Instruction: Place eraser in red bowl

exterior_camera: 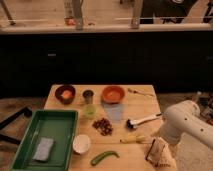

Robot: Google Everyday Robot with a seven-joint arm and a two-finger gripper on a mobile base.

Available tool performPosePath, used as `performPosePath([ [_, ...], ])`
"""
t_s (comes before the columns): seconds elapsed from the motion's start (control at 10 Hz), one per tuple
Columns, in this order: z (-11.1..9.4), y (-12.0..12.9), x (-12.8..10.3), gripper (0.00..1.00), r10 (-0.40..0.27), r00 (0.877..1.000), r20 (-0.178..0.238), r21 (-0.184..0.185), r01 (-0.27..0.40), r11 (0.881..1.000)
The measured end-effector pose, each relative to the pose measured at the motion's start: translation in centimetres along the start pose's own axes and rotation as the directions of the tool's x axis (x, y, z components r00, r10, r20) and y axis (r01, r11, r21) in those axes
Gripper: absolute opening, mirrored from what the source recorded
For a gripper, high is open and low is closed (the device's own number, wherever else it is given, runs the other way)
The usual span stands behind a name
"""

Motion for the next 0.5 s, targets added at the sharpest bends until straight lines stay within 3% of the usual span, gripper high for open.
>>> performPosePath([
  [0.2, 0.78, 0.42, -0.77, 0.80, -0.074, 0.997, -0.010, -0.041, 0.074, 0.996],
  [0.5, 0.83, 0.34, -0.86, 0.80, -0.085, 0.996, -0.011, -0.048, 0.084, 0.995],
])
